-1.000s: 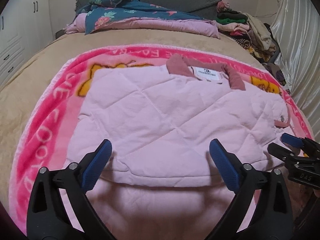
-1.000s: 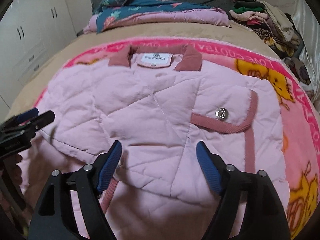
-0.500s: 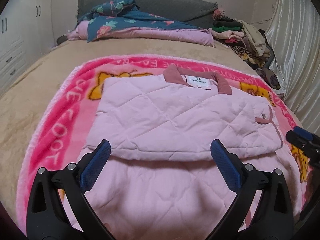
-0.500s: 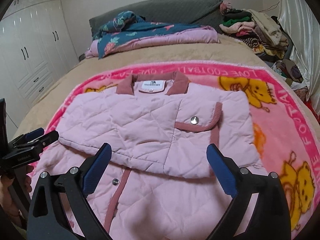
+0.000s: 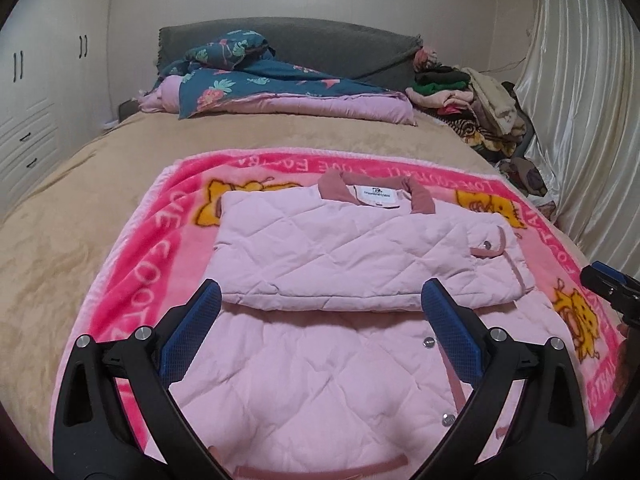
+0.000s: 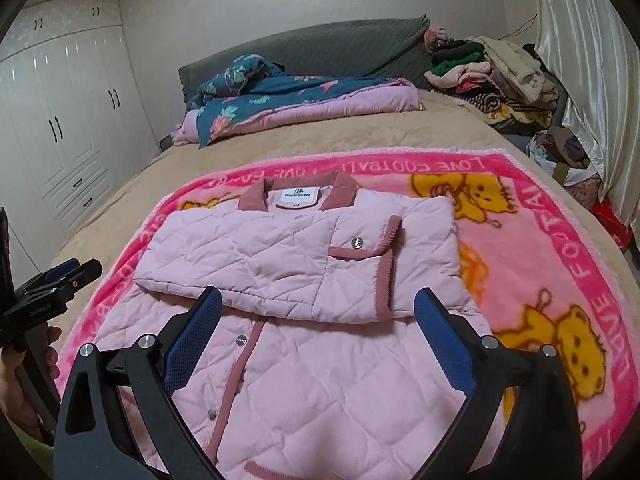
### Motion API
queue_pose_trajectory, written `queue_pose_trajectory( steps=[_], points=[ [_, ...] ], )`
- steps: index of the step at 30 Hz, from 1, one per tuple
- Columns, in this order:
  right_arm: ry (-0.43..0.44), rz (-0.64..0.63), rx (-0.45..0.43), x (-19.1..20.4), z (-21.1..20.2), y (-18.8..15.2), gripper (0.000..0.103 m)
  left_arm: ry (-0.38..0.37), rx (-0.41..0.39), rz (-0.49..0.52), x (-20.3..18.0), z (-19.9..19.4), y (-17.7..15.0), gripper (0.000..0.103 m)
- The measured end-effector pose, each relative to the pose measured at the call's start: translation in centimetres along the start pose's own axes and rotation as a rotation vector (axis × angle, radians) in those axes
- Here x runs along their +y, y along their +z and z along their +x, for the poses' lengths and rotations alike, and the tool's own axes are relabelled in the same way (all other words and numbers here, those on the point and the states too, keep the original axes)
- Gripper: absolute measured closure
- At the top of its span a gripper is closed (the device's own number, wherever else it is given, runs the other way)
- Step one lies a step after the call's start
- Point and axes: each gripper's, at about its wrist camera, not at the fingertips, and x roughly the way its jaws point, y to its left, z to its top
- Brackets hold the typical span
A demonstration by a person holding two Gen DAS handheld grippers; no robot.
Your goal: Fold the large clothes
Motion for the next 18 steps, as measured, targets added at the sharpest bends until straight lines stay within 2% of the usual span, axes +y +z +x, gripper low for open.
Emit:
queue_pose_trajectory(
  steps=[18],
  points=[
    [-0.005,0.002,-0.061,0.3,-8.0,-2.3,0.005,0.022,-0.06,0.018,-0.1,-6.7,-1.4,0.009]
  ],
)
